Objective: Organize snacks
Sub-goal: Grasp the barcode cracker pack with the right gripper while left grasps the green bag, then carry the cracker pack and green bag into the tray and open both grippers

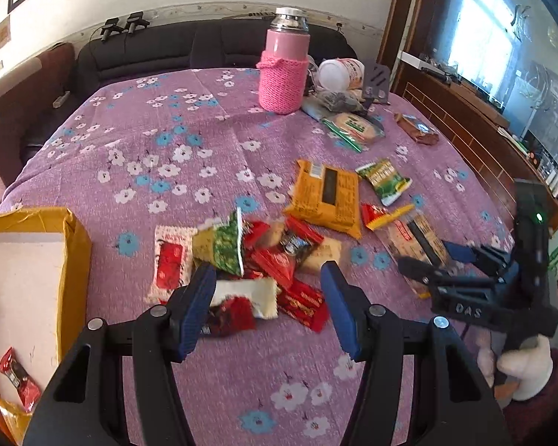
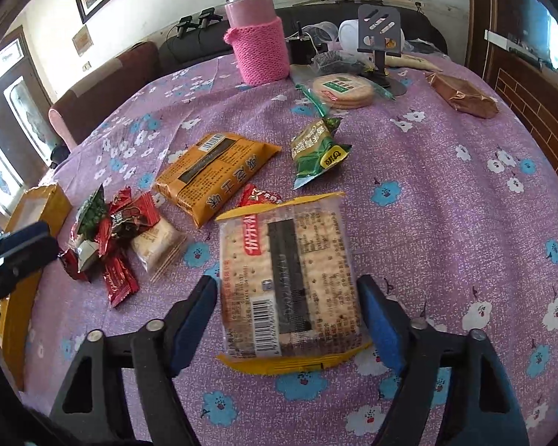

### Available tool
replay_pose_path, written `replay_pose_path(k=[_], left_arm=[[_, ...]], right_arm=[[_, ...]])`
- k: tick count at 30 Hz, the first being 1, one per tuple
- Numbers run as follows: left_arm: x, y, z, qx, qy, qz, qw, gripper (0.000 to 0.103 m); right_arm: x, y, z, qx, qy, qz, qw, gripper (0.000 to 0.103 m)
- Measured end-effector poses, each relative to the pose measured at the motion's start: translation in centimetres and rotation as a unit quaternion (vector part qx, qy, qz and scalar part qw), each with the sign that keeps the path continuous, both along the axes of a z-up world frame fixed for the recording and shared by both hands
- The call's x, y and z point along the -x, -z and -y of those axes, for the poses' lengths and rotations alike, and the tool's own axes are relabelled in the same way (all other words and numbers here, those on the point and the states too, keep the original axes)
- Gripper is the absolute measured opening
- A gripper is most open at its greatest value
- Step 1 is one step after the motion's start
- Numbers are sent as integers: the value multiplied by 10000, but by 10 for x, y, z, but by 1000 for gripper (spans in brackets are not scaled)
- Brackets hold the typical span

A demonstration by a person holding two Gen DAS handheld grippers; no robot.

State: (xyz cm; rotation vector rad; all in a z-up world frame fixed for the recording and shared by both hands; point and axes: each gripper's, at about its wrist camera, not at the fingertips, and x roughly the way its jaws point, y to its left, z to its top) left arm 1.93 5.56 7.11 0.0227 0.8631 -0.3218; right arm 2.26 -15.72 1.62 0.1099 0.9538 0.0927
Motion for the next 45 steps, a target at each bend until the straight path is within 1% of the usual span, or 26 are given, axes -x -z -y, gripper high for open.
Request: replay_pose_path(k=[2,8,9,10,11,16,20,27,31,33,35,38,39,45], left_arm=[[-12,4,2,-103,-19,28,9999,57],[-38,30,7,-691,-66,-64,9976,57],[-38,32,7,-779,-49,-13,9970,54],[-39,33,6,-788,4,-21,9969,47],[-40,35,6,-799,47,-53,9968,35],[-31,32,6,-802,107,110,9967,33],[-16,13,3,-555,90,291,9980,33],[20,-23,-10,182,104,504,9985,33],[40,-44,-23,438,66,660,9968,33],[50,-54,-31,543,46,756,9957,33],[60,-62,-43,645,22,851,9943,33],[74,-71,-58,784,-29,972,9922,33],[79,-73,-63,846,-47,996,9914,33],[103,-84,-98,1125,-178,1163,9867,33]], right_arm=[[1,-1,4,-139,12,1,9999,73],[2,-3,17,-517,82,-7,9986,73],[2,-4,18,-566,91,1,9984,73],[3,-5,20,-605,105,14,9981,73],[4,-6,21,-619,127,32,9980,73],[7,-8,32,-719,289,105,9969,72],[11,-14,39,-854,423,247,9951,72],[17,-21,52,-990,660,695,9905,72],[20,-22,60,-1043,896,751,9877,72],[30,-32,60,-1021,925,838,9869,72],[45,-43,55,-1074,834,892,9867,72],[66,-64,38,-845,607,1004,9895,72],[73,-71,34,-838,558,1043,9894,72],[100,-106,8,-953,297,1187,9879,72]])
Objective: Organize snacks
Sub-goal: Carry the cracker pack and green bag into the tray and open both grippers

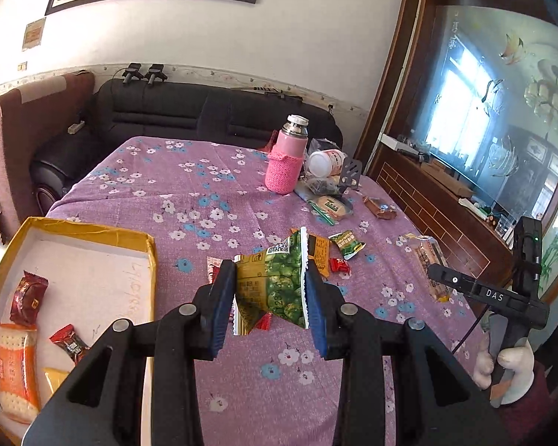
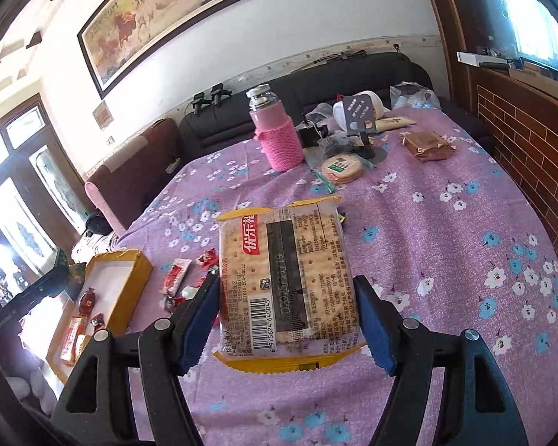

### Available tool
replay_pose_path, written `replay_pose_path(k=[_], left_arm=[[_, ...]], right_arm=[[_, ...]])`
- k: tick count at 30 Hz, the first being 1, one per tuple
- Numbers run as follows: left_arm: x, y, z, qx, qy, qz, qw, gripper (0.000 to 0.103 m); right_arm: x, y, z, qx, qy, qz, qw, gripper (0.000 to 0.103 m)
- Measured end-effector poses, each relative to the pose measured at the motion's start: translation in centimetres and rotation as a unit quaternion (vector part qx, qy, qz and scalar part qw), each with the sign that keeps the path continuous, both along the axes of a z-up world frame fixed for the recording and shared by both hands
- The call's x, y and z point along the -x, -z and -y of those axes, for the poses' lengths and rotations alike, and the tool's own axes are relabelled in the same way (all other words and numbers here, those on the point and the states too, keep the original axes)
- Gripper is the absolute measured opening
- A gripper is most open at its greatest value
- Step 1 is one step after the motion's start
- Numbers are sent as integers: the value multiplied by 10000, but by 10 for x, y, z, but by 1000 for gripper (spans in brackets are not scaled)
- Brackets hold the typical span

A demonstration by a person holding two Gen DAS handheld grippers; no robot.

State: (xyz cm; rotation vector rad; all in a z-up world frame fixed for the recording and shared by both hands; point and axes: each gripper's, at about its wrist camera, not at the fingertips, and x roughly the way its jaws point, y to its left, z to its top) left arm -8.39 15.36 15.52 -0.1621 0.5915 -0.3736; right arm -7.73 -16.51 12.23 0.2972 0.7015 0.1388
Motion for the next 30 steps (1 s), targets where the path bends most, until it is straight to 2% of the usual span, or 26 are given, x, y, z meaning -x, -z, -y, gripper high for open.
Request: replay_pose_path(k=[4,8,12,15,18,22,26,30], left_arm=[[10,-6,-22,112,-89,73,9999,33],[19,-15,-49,226,-196,189,9994,34],[24,-19,-74,253,-335,268,9988,34],[28,-19,-99,474,-485,292,9973,34],[29,-15,-120,595,-668,215,9958,34],[23,-6,-141,510,-911,89,9945,34],[11,8,-158,446,-1173,-75,9921,34],[-3,31,-170,293,-1396,-338,9892,34]], right_arm=[[12,-12,-26,67,-200,81,9997,72],[6,-15,-57,-28,-495,-38,9988,72],[7,-19,-98,162,-865,-73,9961,72],[5,-22,-127,91,-1190,-170,9927,72],[-3,-31,-156,-86,-1530,-192,9880,72],[-13,-38,-200,-227,-2034,-220,9786,72],[-23,-26,-250,-193,-2506,-414,9670,72],[-33,-2,-299,-12,-2873,-639,9557,71]])
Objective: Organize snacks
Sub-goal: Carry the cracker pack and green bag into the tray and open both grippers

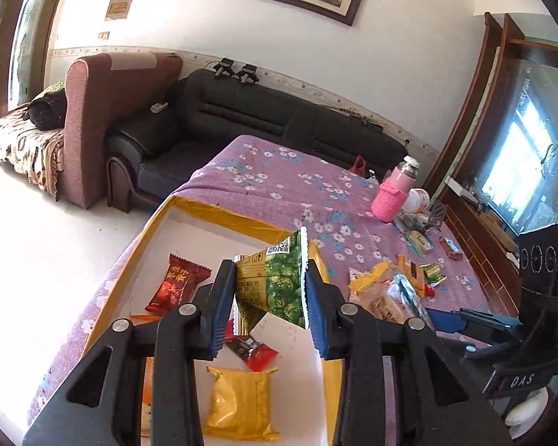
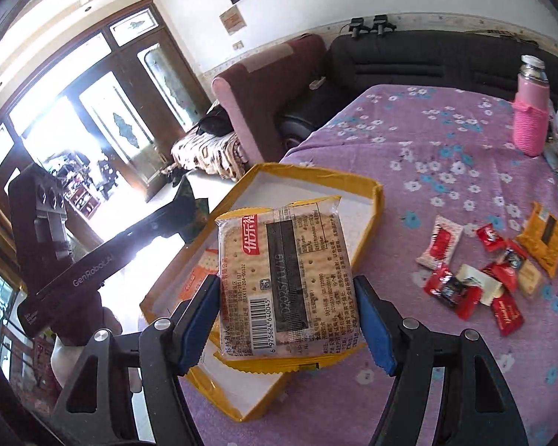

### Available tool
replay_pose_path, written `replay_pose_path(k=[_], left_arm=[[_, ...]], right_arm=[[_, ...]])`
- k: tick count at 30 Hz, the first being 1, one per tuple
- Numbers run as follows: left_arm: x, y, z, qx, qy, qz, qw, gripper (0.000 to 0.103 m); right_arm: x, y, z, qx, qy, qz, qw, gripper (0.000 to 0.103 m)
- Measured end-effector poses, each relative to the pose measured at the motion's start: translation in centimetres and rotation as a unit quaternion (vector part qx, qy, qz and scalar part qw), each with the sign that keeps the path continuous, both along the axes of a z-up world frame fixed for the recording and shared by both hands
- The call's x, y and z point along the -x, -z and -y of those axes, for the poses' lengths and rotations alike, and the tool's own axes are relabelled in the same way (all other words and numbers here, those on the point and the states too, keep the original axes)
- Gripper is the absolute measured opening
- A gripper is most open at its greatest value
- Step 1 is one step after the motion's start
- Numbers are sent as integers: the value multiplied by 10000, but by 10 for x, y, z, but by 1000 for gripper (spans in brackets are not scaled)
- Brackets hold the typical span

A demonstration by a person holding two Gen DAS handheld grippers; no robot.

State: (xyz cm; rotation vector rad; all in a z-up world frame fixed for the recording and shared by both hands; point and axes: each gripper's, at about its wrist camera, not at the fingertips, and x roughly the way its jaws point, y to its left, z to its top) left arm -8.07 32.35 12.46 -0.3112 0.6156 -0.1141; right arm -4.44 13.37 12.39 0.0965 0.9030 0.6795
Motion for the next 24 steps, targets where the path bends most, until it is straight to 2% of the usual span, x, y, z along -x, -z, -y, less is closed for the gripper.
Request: replay_pose_path(k=[4,9,10,13,18,24], left_arm=[[-23,31,-11,-14,-142,-464,9988,34],[-36,59,-27,59,-406,-923,9949,34],[-36,59,-28,151,-392,-935,9947,34],[-34,56,-26,-60,-520,-950,9941,35],[-35,57,-25,-11,-398,-999,9942,39],[-30,56,-27,3,-476,-1014,9937,46]], right_arm=[[-12,31,-36,300,-167,-126,9993,71],[-18,59,-59,798,-215,-156,9965,71],[-20,63,-63,893,-213,-139,9957,71],[-25,74,-72,1117,-164,-83,9936,70],[-26,77,-82,1366,-110,96,9905,72],[-24,76,-78,1194,-222,32,9926,73]])
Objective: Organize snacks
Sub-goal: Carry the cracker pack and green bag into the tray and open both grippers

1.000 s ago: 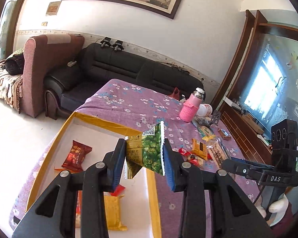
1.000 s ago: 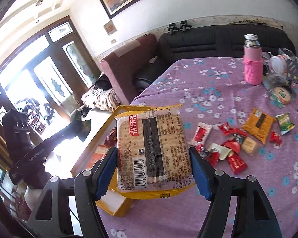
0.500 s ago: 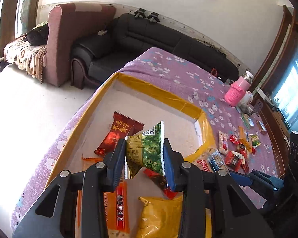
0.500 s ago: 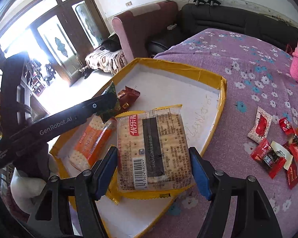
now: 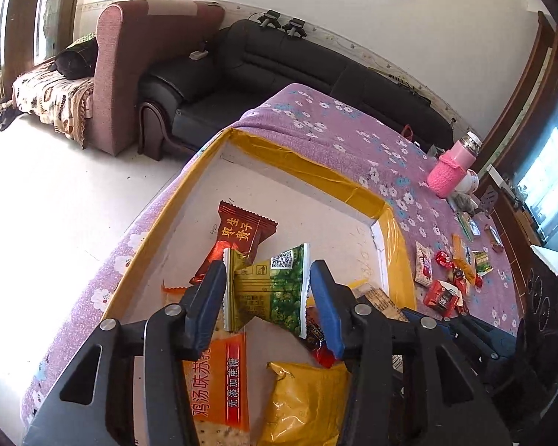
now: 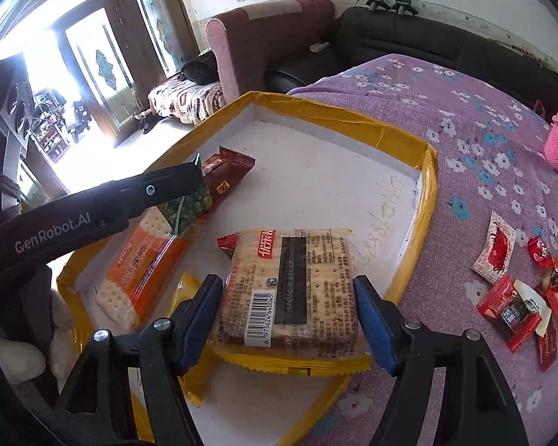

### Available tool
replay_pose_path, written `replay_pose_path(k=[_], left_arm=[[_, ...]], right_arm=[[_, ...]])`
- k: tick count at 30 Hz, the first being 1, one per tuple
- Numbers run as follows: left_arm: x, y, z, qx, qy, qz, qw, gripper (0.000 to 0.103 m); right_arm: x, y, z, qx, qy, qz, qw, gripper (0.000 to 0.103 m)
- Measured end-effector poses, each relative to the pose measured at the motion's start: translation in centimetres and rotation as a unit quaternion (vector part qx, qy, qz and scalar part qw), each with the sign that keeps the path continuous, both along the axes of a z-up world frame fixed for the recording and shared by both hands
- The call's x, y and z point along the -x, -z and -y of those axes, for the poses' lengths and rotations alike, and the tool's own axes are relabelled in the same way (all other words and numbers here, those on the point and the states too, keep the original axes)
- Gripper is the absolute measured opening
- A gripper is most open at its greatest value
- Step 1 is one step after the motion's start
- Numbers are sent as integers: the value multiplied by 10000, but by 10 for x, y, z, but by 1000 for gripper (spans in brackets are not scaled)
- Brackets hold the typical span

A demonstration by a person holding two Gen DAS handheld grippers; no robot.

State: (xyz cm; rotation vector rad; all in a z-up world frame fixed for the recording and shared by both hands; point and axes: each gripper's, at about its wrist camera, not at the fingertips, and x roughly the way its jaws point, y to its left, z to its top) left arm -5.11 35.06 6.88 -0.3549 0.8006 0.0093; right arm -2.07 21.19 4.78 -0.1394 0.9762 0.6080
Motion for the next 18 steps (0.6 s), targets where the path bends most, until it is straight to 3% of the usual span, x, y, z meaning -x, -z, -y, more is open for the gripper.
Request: replay_pose_path(k=[4,9,12,14,16,18], left_arm=[[12,-9,-1,-44,-125,62,9999,47],[33,-24,-2,-456,-392,209,9980,51],[48,-32,-2,-487,-552,268,9969,52],[60,-39,2,-536,-601,328,9962,52],[72,-48,7,-595,-634,406,9954,52],[83,-59,15,-616,-615,516,9949,57]], right_arm=[[10,-4,3,-117,-118,-10,9999,76],[24,-10,4,-349,-207,-18,9992,76],[27,-9,2,-578,-411,-246,9972,78],[29,0,-6,-454,-595,-498,9959,80],[34,-1,-4,-381,-567,-446,9967,79],[39,-11,9,-677,-556,-474,9950,78]])
